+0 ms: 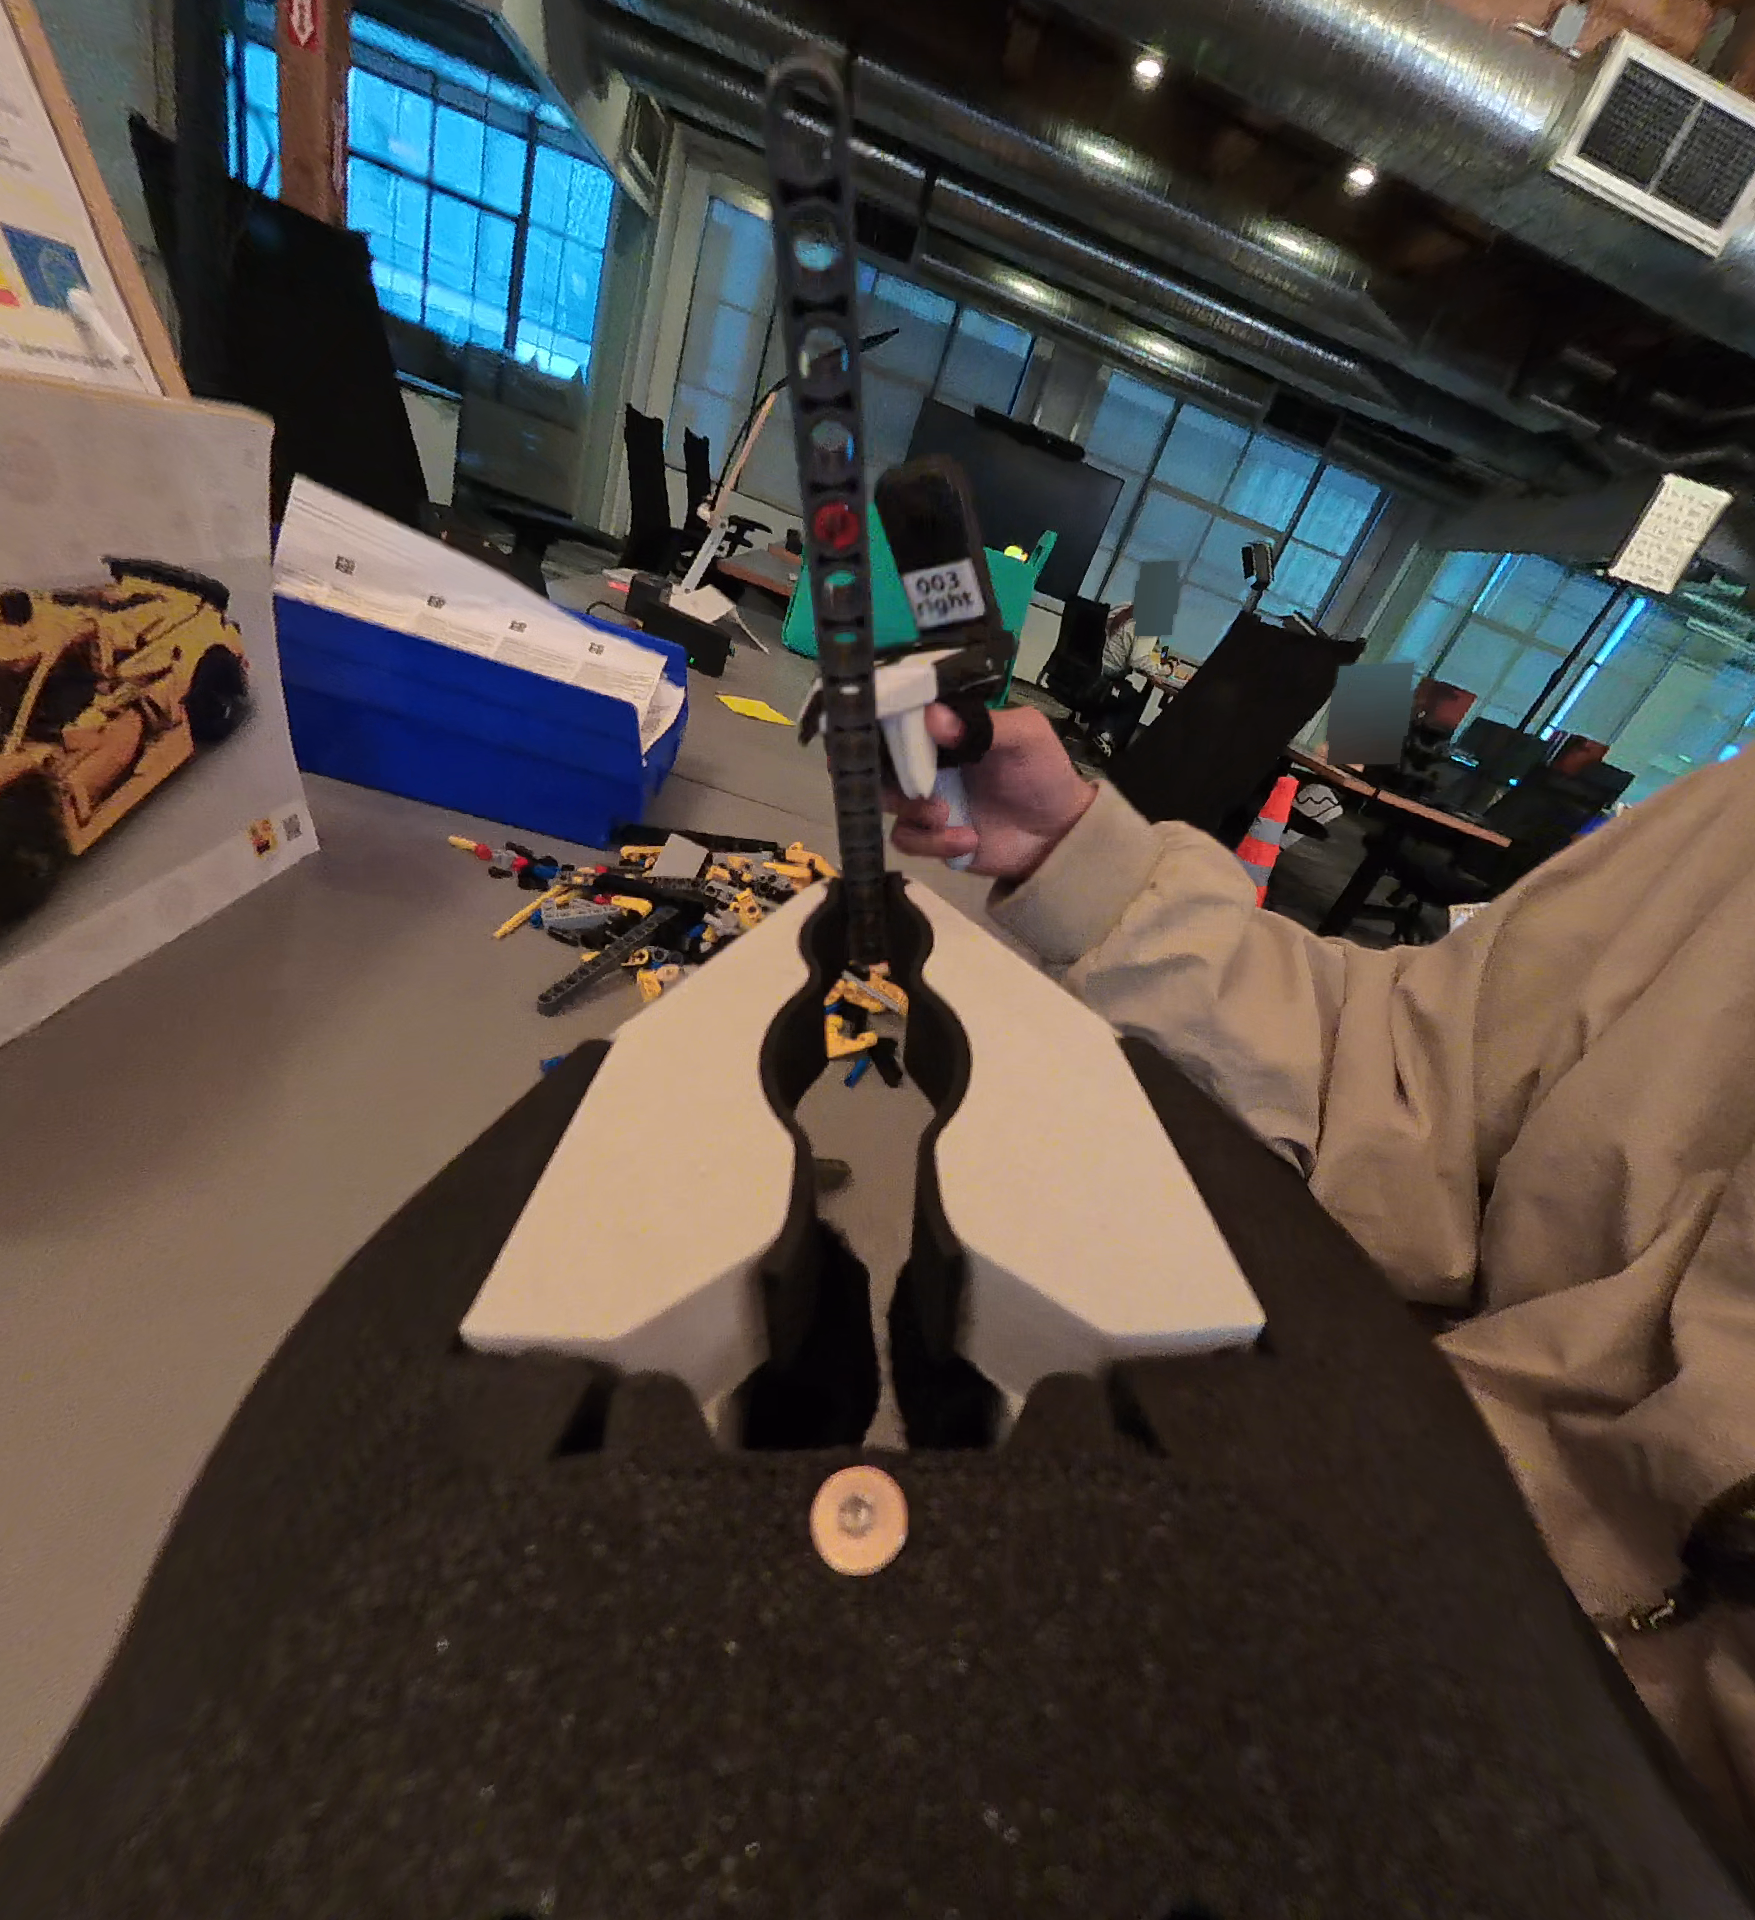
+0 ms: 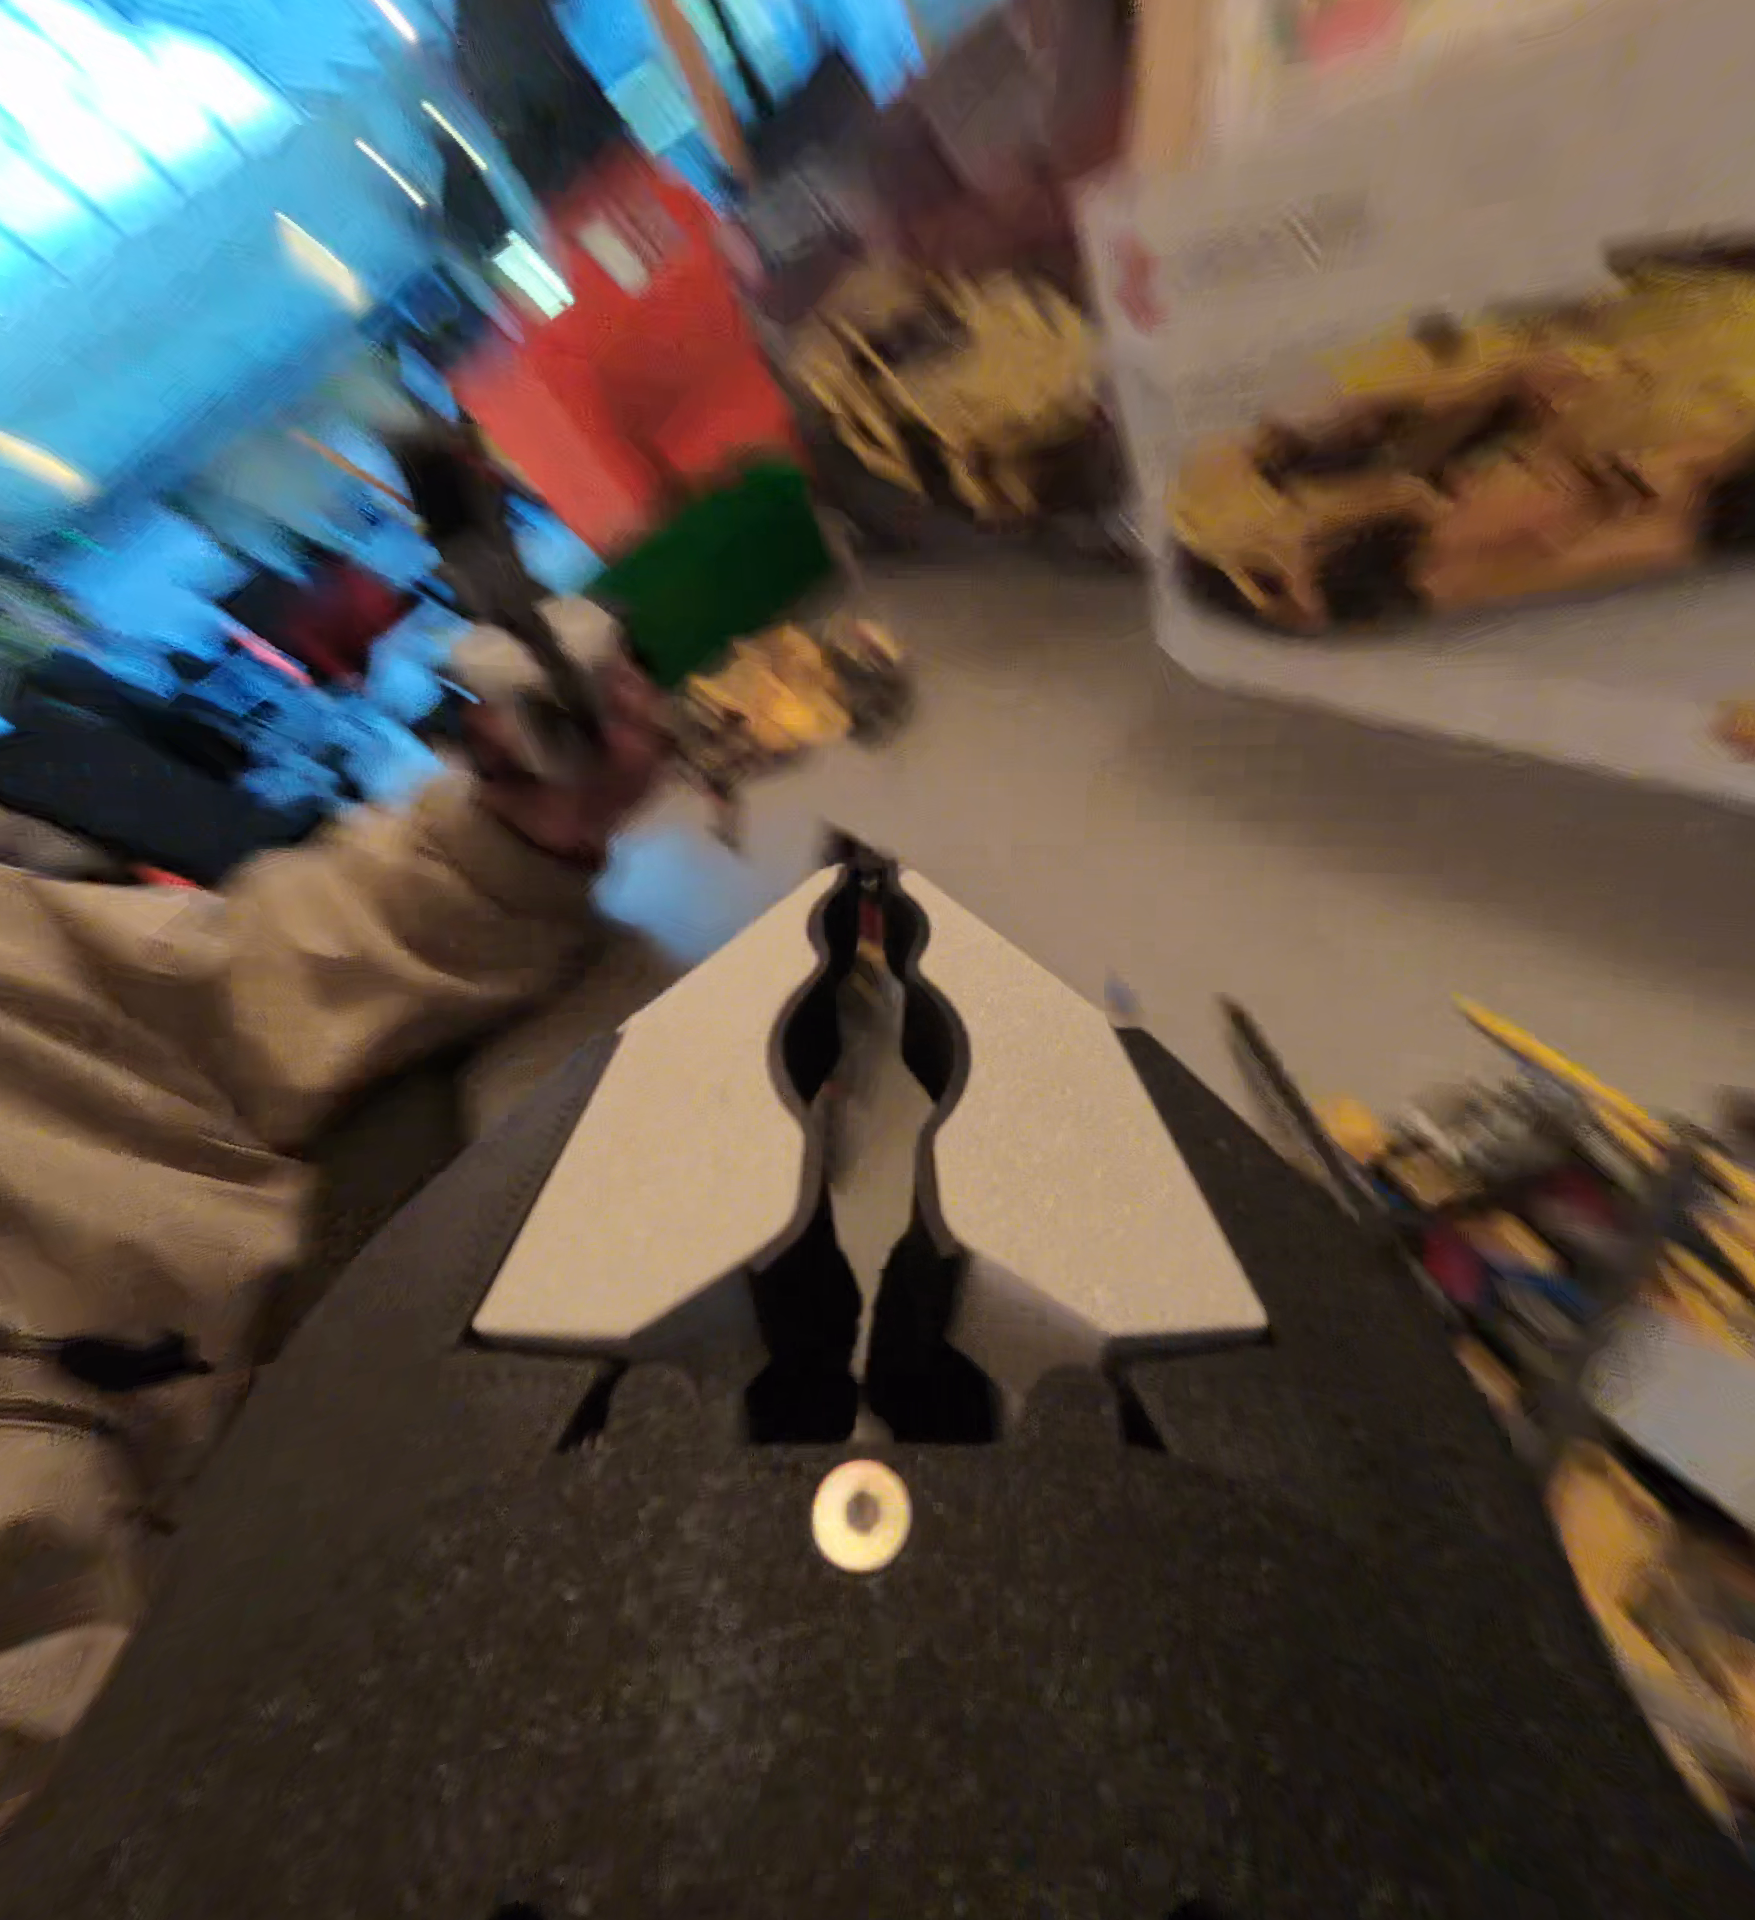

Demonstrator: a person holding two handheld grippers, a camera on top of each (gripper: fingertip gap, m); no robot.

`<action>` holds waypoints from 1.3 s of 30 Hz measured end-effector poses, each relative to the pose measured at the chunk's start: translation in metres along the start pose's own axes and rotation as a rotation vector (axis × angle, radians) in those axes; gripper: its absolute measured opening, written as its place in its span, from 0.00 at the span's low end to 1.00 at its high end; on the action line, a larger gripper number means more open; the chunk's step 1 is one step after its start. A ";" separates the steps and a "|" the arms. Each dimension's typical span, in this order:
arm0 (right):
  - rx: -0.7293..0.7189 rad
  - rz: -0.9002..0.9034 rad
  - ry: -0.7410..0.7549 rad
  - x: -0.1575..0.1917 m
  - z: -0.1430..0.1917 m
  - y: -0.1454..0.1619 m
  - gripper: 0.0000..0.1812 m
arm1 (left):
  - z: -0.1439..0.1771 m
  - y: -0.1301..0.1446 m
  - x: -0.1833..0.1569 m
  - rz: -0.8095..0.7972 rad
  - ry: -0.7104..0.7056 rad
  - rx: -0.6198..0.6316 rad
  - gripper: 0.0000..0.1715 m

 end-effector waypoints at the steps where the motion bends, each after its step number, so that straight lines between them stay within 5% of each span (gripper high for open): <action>1: 0.099 -0.006 0.159 -0.014 0.011 0.008 0.02 | -0.004 0.005 0.001 0.036 0.004 0.020 0.04; 5: 0.423 -0.036 0.544 -0.045 0.043 0.037 0.02 | -0.012 0.014 0.000 0.148 0.062 0.011 0.04; 9: 0.317 0.051 0.518 -0.037 0.033 0.024 0.08 | -0.015 0.012 -0.014 0.277 0.261 -0.051 0.04; 14: 0.315 0.167 0.433 -0.014 -0.018 0.013 0.13 | -0.022 0.019 -0.018 0.249 0.246 0.007 0.04; 17: 0.298 0.247 0.373 -0.004 -0.063 0.018 0.12 | -0.009 0.015 0.015 0.124 -0.102 0.114 0.04; 20: 0.312 0.241 0.344 -0.004 -0.098 0.035 0.11 | 0.062 -0.007 0.084 0.109 -0.658 0.222 0.04; 23: 0.356 0.287 0.350 -0.002 -0.111 0.045 0.12 | 0.154 -0.001 0.120 -0.009 -1.064 0.626 0.04; 26: 0.342 0.324 0.380 -0.002 -0.110 0.040 0.11 | 0.198 0.018 0.113 0.119 -1.084 0.838 0.04; 31: 0.290 0.195 0.235 -0.006 -0.104 0.044 0.16 | 0.210 0.051 0.116 0.169 -1.111 1.073 0.04; 37: 0.434 0.128 0.008 0.002 -0.114 0.073 0.22 | 0.198 0.058 0.123 0.096 -1.160 1.134 0.04; 39: 0.487 0.172 0.008 0.006 -0.122 0.079 0.22 | 0.196 0.055 0.126 0.057 -1.210 1.117 0.14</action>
Point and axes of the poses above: each gripper's, where its closed fingertips meet, z back along the fingers, y out of its underside, x = y × z across the jaws, the point moved 7 cm from there along z, back along the fingers, and after that the axes turned 11 degrees about -y, right-handed, at the moved point
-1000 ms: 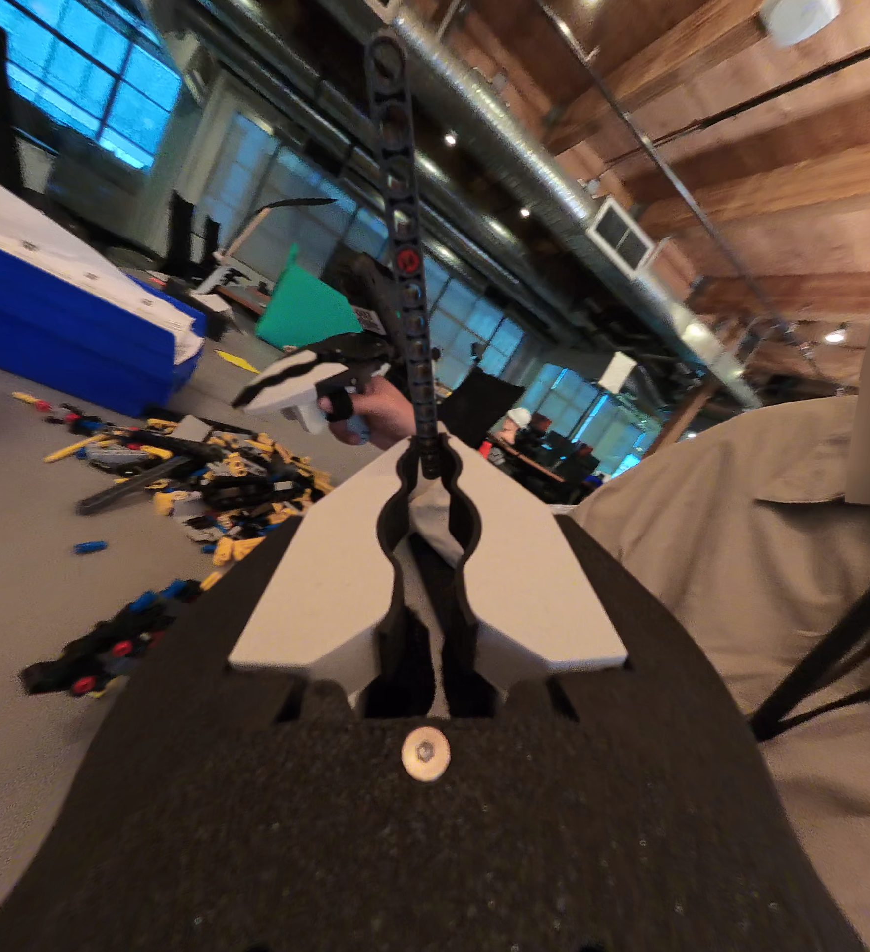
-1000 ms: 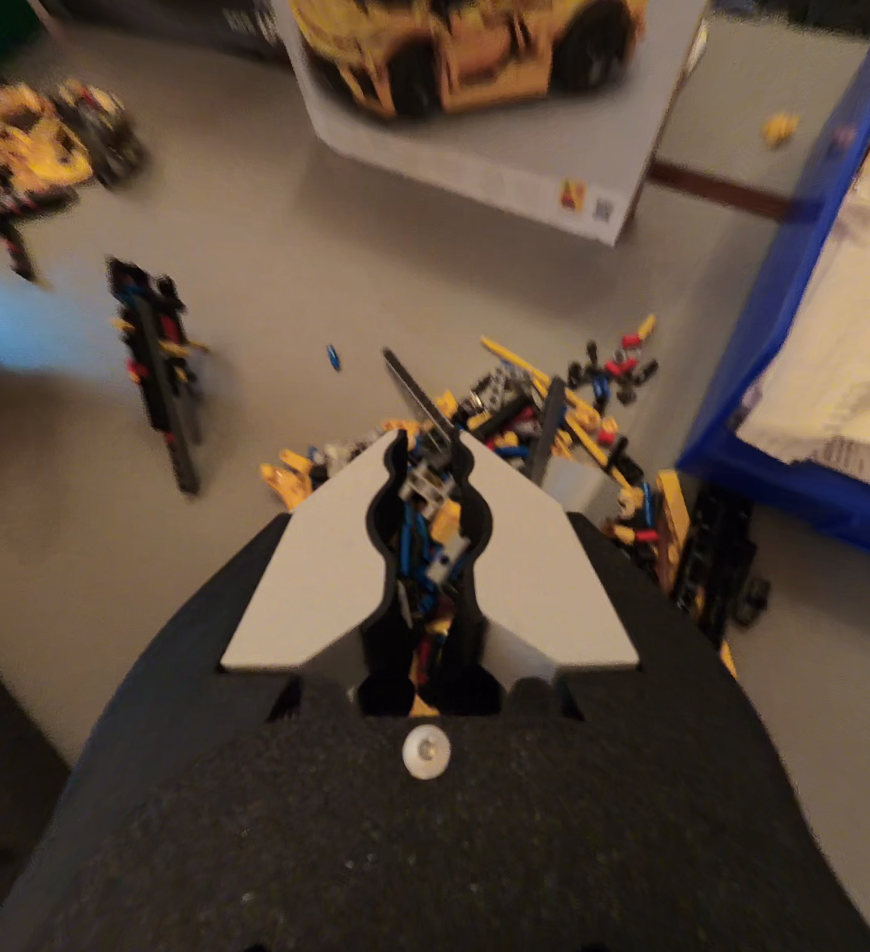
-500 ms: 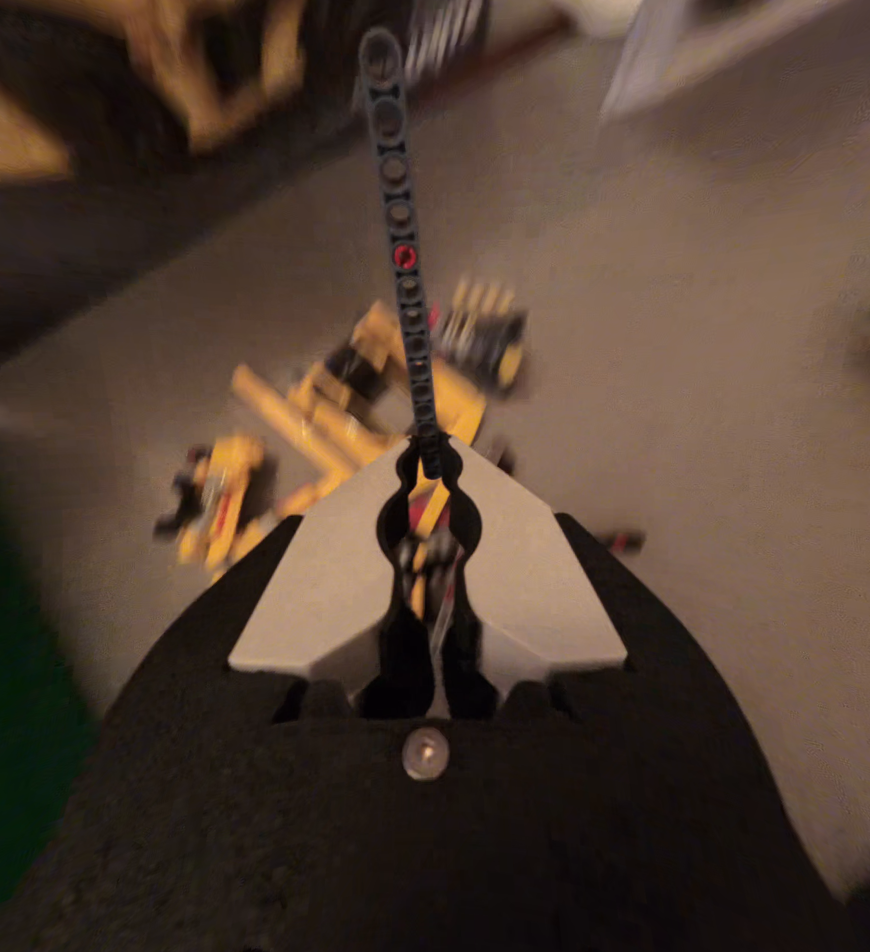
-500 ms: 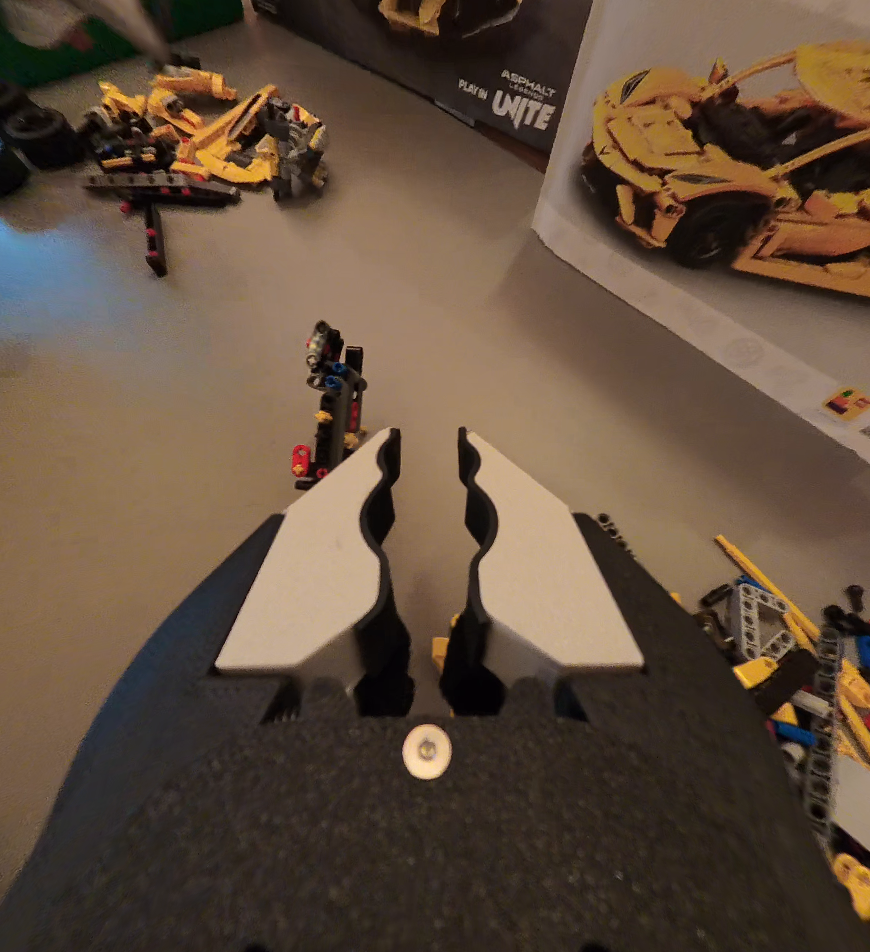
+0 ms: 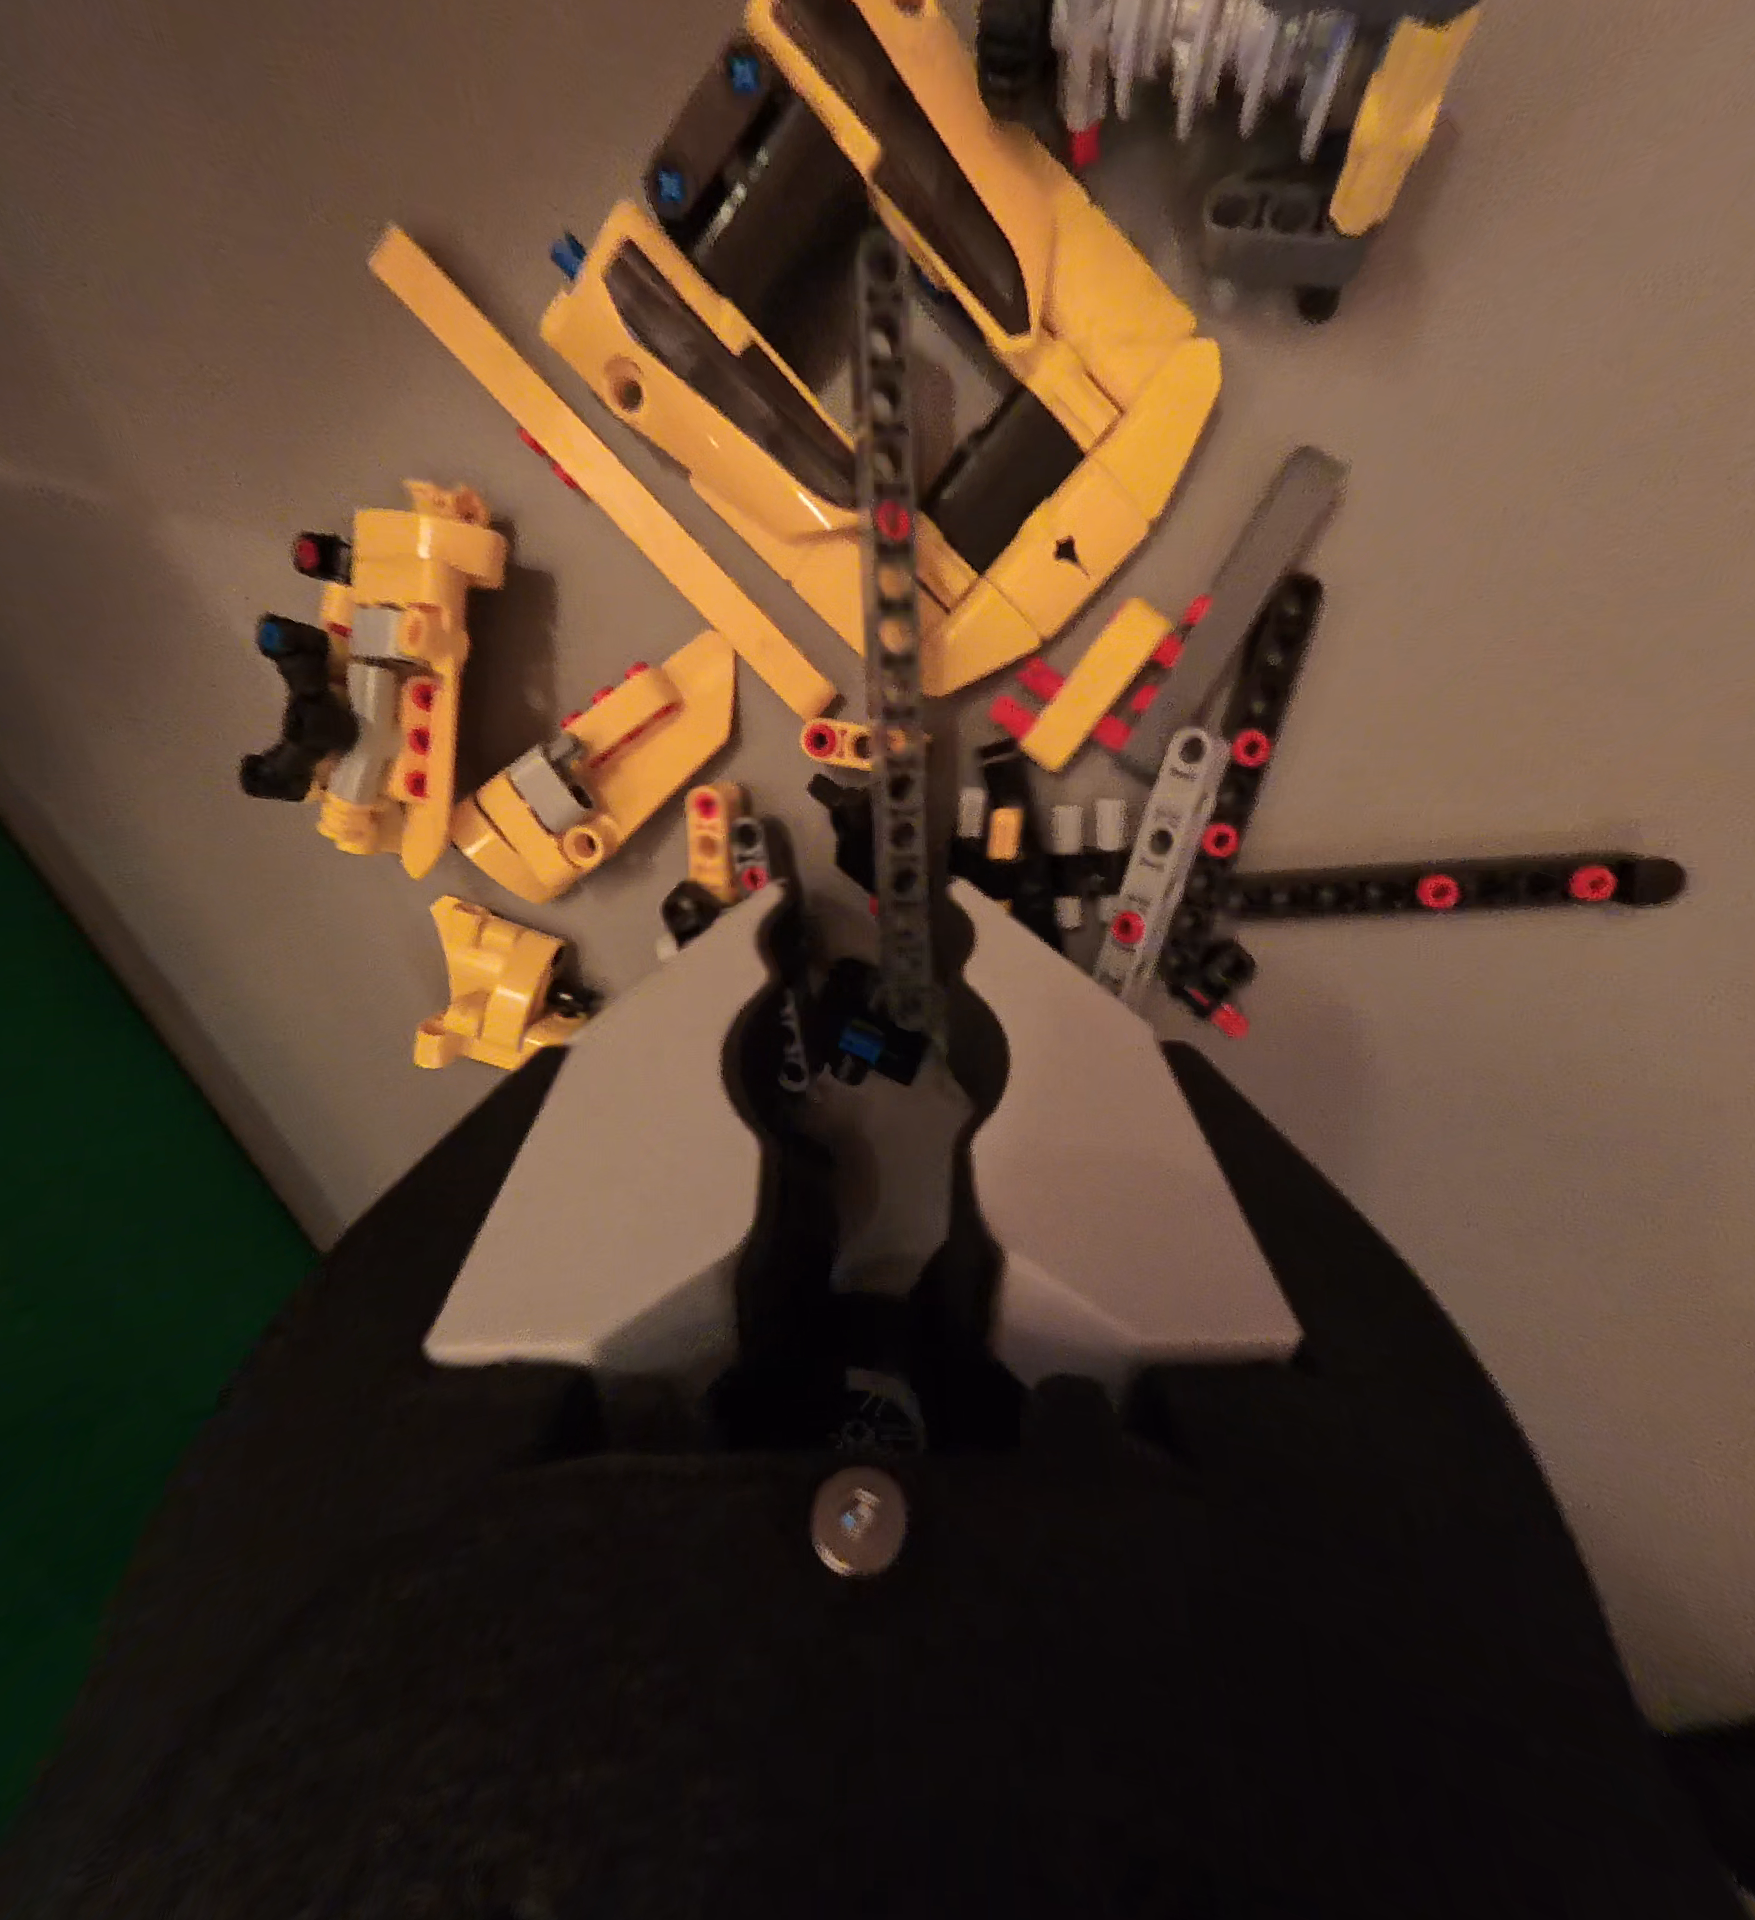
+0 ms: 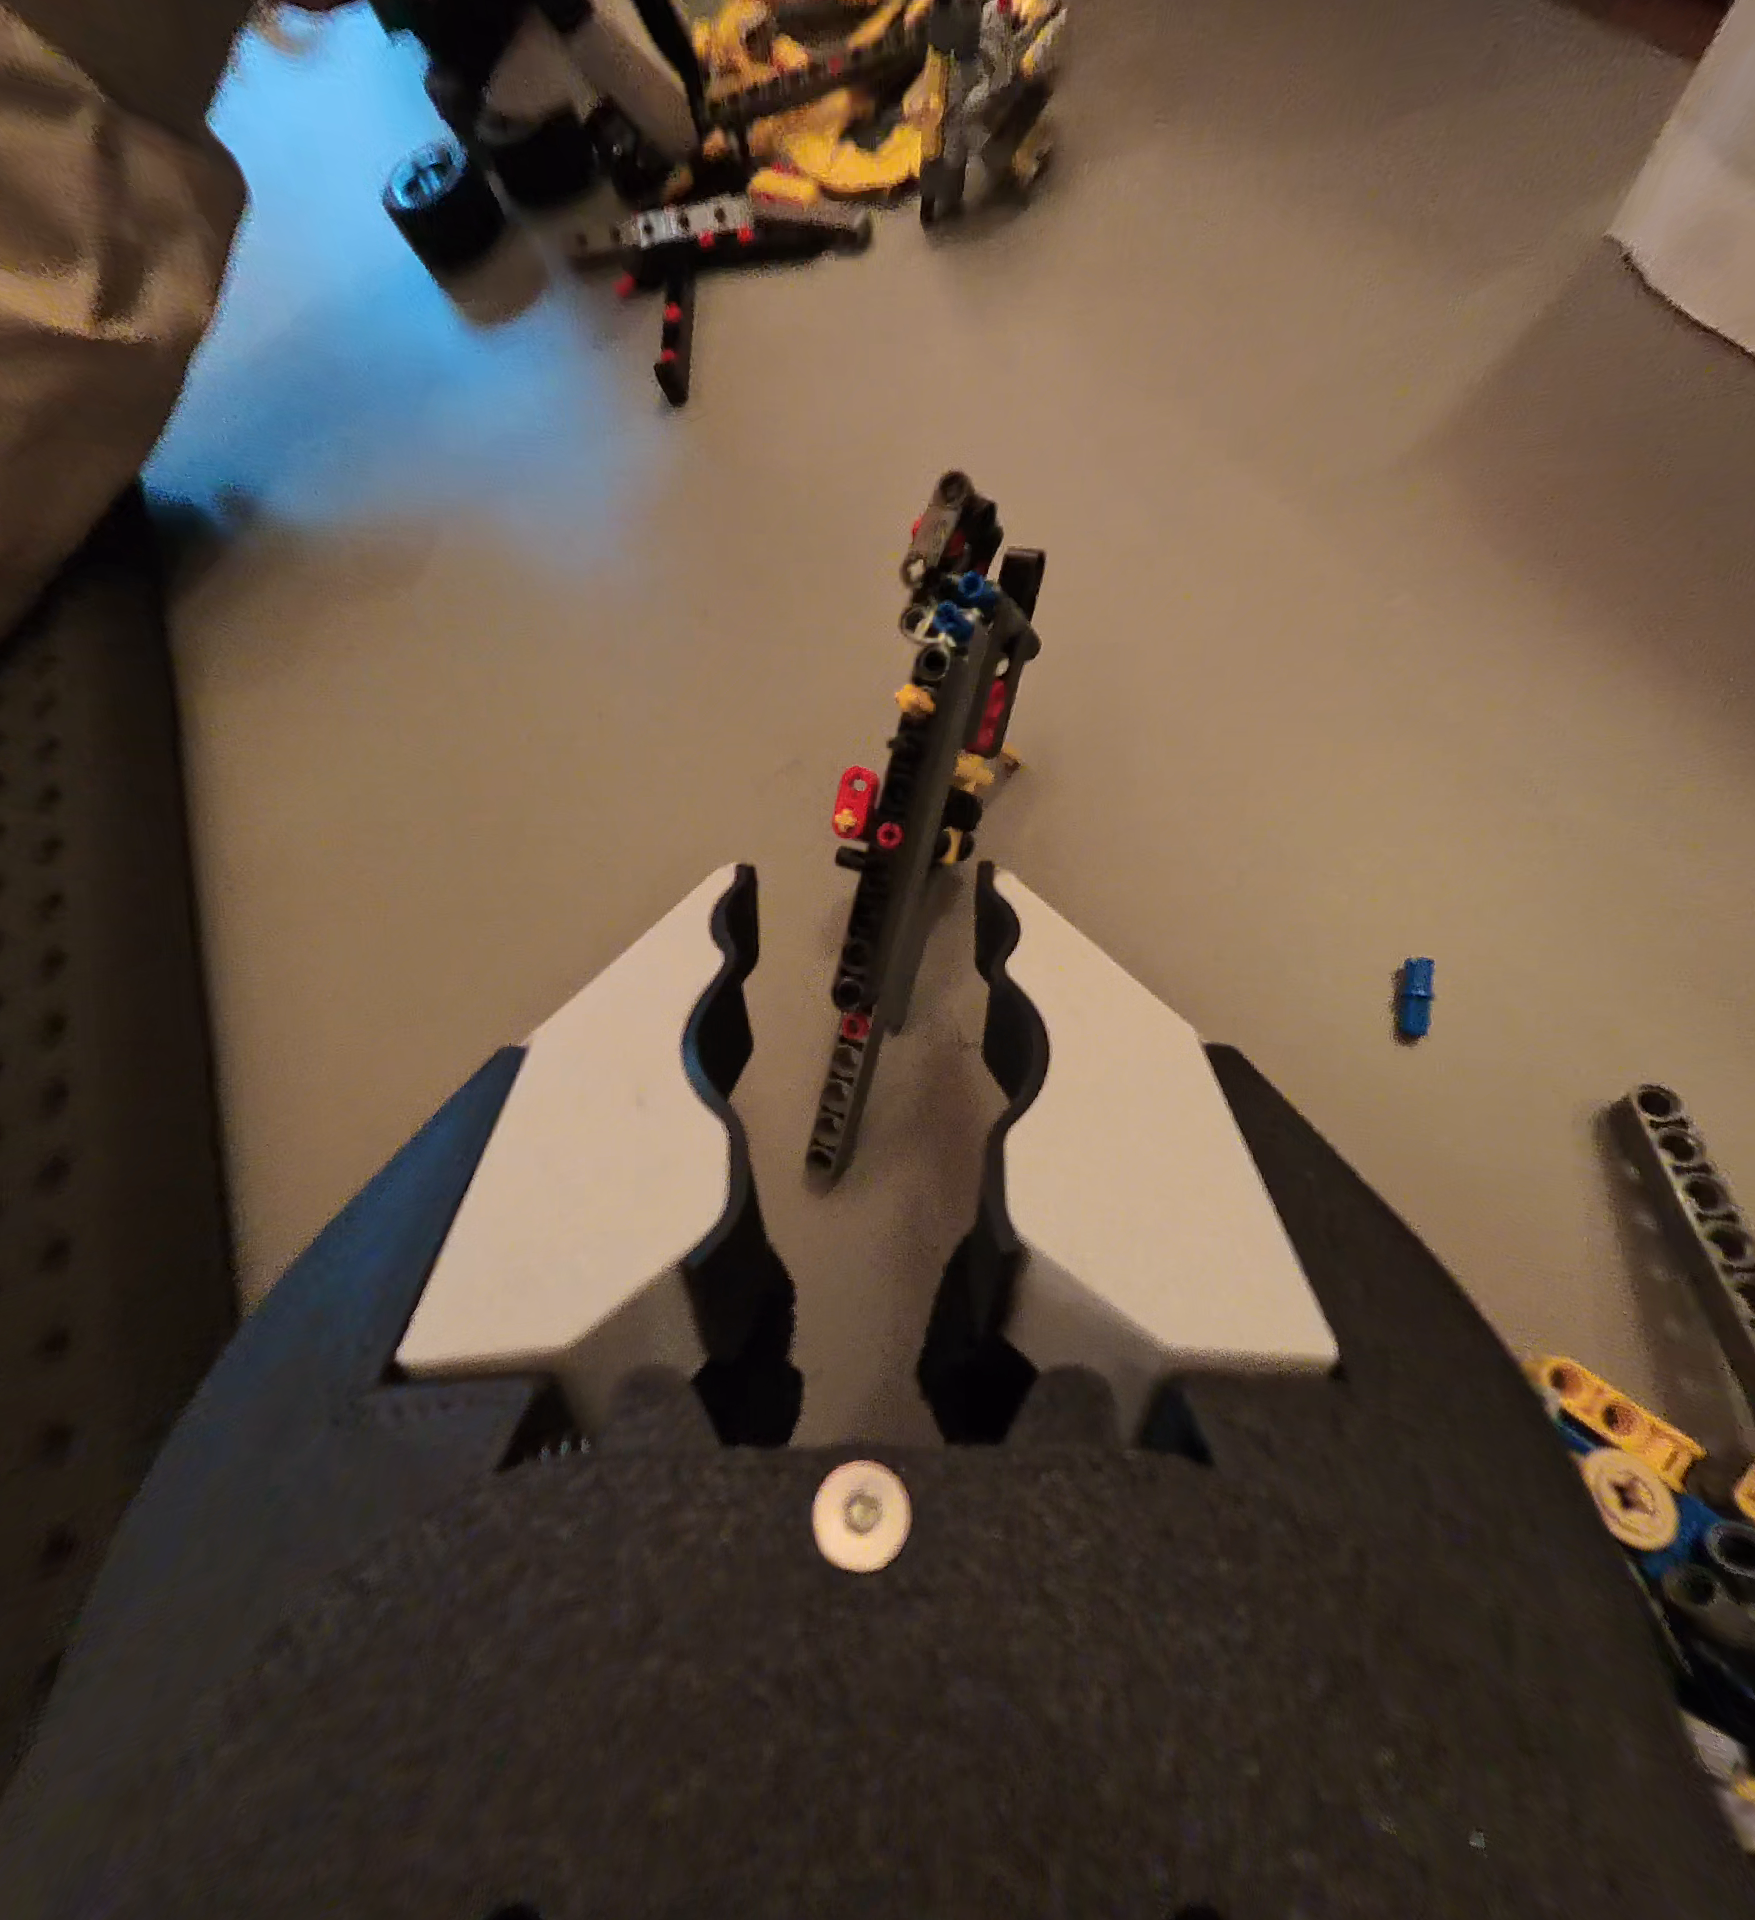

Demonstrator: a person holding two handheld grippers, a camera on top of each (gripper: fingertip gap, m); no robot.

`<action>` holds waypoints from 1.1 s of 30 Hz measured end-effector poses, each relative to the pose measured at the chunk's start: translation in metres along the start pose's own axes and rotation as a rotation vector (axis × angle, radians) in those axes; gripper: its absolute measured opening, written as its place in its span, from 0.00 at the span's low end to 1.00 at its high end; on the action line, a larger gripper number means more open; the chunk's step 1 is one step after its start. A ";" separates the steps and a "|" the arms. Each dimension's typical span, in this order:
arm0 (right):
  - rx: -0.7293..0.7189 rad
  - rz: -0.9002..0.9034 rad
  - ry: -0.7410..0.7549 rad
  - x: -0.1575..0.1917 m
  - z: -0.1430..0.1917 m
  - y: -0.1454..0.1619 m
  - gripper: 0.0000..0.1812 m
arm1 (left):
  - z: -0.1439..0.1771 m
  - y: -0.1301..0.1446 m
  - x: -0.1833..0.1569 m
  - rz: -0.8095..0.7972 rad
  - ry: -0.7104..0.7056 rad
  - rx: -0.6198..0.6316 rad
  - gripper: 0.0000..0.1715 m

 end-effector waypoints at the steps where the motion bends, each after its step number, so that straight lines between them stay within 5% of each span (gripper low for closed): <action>1: 0.029 0.008 0.025 0.000 -0.005 0.000 0.21 | 0.003 -0.003 0.001 0.012 -0.021 -0.017 0.21; 5: 0.117 0.049 0.167 -0.004 -0.010 0.000 0.04 | 0.035 -0.023 0.013 0.120 -0.114 -0.206 0.23; 8: -0.025 -0.030 0.146 -0.007 0.004 -0.011 0.03 | 0.071 -0.044 0.006 0.172 -0.103 -0.457 0.24; 13: -0.526 -0.235 -0.252 0.008 0.032 -0.041 0.03 | 0.121 -0.082 -0.102 0.085 0.602 -0.921 0.24; 16: -0.773 -0.332 -0.473 0.011 0.042 -0.051 0.03 | 0.119 -0.085 -0.173 0.019 0.993 -0.889 0.24; 19: -0.843 -0.320 -0.508 0.014 0.040 -0.055 0.03 | 0.125 -0.089 -0.217 0.047 1.167 -0.924 0.24; 23: -0.822 -0.310 -0.501 0.017 0.032 -0.056 0.03 | 0.137 -0.089 -0.237 0.086 1.263 -0.975 0.22; 28: -0.785 -0.284 -0.456 0.018 0.028 -0.057 0.03 | 0.136 -0.088 -0.238 0.119 1.260 -0.998 0.04; 33: -0.782 -0.278 -0.476 0.019 0.028 -0.057 0.03 | 0.135 -0.087 -0.235 0.122 1.316 -0.981 0.04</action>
Point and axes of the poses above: each gripper's, where its closed fingertips meet, z back along the fingers, y out of its underside, x = y × z across the jaws, the point moved 7 cm from there along z, back along the fingers, and after that the axes turned 11 degrees about -y, right-handed, at the moved point
